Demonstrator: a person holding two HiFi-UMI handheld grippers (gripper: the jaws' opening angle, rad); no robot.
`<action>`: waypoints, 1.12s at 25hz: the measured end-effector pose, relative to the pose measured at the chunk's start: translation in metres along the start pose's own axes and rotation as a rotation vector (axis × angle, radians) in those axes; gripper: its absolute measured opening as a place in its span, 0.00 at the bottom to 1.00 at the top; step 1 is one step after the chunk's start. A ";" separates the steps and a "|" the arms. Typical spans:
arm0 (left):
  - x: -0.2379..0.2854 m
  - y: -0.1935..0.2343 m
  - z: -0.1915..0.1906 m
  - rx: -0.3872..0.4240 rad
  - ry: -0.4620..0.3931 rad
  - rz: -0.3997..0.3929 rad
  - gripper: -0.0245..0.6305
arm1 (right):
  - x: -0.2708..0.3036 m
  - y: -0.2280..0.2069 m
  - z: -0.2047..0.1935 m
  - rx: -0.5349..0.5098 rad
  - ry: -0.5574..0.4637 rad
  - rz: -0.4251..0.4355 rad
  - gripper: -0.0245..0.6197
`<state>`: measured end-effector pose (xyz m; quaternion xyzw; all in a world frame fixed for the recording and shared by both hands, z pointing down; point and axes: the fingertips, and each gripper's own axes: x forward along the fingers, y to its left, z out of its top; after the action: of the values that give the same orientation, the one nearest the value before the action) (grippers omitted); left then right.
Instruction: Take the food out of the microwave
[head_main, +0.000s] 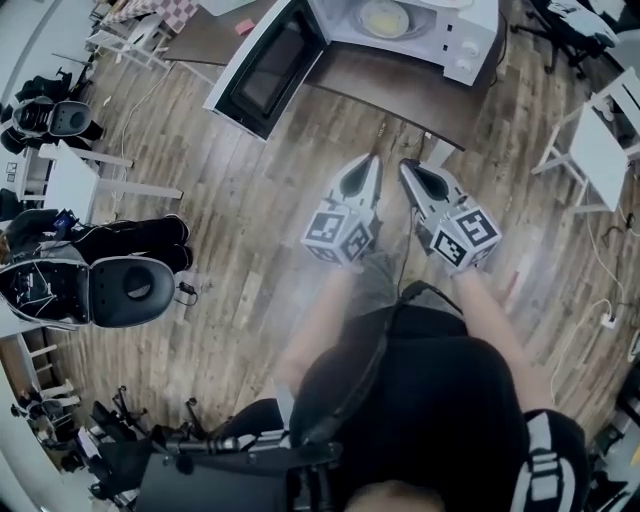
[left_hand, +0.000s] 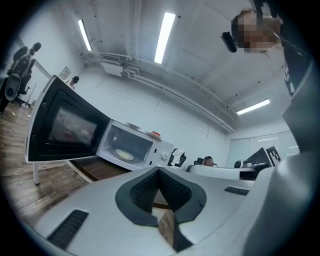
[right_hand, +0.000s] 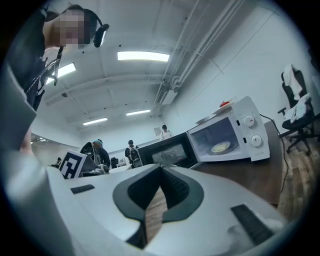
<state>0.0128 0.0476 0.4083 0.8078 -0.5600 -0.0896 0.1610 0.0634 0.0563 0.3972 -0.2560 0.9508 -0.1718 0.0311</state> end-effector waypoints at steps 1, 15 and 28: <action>0.007 0.007 0.003 0.000 0.007 -0.011 0.04 | 0.010 -0.004 0.003 0.003 -0.002 -0.010 0.04; 0.076 0.093 0.028 -0.001 0.087 -0.151 0.04 | 0.116 -0.049 0.007 0.020 -0.016 -0.147 0.04; 0.113 0.116 0.025 0.034 0.119 -0.215 0.04 | 0.138 -0.089 0.009 0.005 -0.051 -0.309 0.04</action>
<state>-0.0565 -0.0994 0.4308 0.8697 -0.4610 -0.0487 0.1697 -0.0122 -0.0870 0.4233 -0.4036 0.8985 -0.1702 0.0291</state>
